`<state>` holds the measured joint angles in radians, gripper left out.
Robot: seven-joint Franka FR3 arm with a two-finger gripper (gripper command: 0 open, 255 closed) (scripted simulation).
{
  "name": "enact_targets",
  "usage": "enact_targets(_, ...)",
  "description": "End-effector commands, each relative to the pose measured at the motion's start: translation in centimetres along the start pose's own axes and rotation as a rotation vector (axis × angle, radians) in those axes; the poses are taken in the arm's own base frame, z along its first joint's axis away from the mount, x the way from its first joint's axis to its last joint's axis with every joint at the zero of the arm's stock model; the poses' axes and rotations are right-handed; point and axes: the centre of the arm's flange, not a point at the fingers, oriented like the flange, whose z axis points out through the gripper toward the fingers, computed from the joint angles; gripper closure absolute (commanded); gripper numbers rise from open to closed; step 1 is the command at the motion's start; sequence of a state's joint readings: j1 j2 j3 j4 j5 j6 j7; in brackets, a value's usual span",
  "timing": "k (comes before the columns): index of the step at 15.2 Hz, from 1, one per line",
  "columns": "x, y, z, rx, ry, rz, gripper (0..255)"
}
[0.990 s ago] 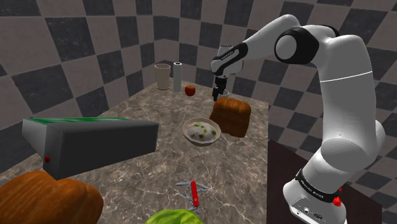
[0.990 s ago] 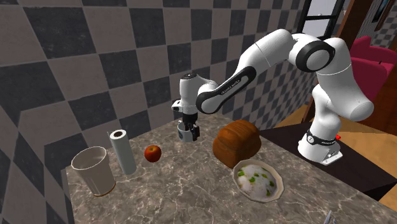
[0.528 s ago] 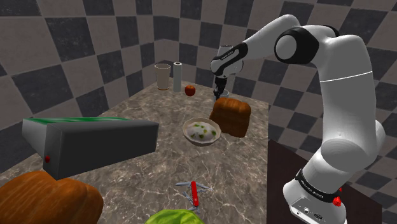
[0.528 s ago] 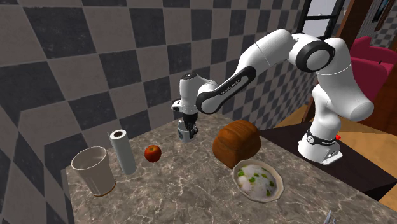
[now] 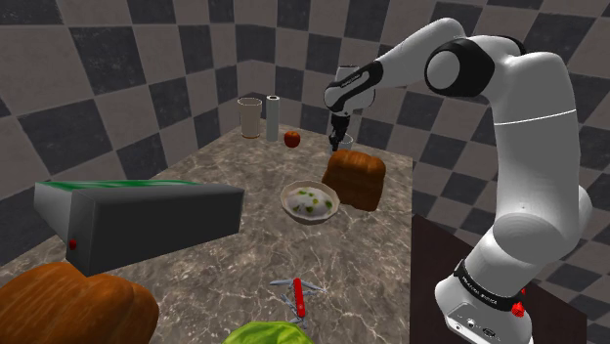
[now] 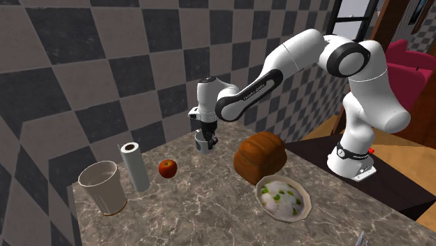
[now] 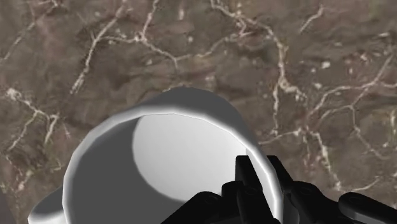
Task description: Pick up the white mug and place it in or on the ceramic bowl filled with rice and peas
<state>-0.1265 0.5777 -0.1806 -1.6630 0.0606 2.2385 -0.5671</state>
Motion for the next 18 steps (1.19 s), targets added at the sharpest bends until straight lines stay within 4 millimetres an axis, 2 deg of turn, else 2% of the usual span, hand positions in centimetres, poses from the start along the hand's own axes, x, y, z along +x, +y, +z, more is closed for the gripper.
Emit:
enact_targets(1,0.0,0.0,-1.1,0.0,0.0,0.0,255)
enact_targets(18,-0.2,0.4,-10.0,0.0,0.0,0.0,255)
